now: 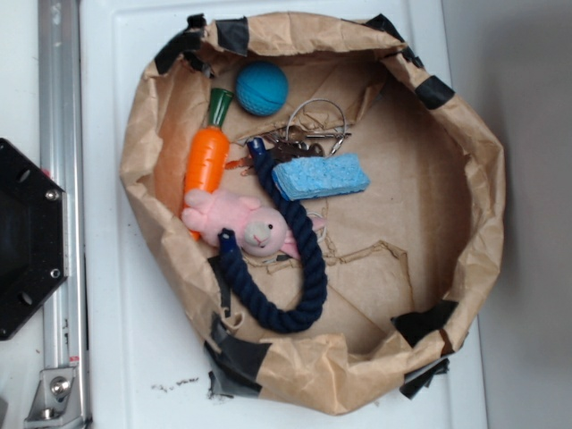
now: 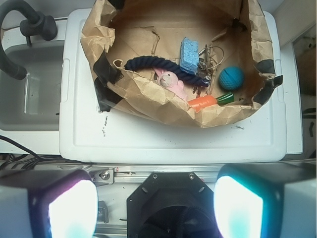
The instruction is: Grab the blue sponge.
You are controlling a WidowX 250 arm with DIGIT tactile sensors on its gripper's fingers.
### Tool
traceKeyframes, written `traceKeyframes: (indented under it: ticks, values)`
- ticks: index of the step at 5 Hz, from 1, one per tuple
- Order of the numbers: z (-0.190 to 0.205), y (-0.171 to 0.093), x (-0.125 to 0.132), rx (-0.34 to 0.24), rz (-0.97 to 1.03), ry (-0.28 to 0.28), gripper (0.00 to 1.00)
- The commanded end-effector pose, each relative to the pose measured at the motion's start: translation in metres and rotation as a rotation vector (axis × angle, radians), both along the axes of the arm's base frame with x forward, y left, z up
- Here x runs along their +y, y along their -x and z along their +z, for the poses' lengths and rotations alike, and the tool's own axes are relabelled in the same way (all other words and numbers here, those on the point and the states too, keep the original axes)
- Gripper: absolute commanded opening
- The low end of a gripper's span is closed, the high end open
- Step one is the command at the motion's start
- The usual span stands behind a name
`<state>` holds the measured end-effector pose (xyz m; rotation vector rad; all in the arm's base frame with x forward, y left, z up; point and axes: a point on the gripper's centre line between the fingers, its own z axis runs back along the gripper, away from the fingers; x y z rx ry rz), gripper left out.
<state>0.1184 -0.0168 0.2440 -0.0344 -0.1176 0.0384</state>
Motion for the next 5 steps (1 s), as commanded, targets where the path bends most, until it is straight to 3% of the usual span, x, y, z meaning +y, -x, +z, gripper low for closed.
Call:
traceKeyframes:
  ticks: [1,2,3,4,5]
  values:
    - [0.000,0.000,0.000,0.000,0.000,0.000,1.00]
    - [-0.035,-0.050,0.028,-0.007,0.058,-0.004,1.00]
    - [-0.068,-0.098,0.038,0.016,0.112,0.003,1.00]
    - [-0.114,-0.117,0.049,0.108,0.235,-0.006,1.00]
    - [-0.154,-0.116,0.065,0.206,0.303,-0.052,1.00]
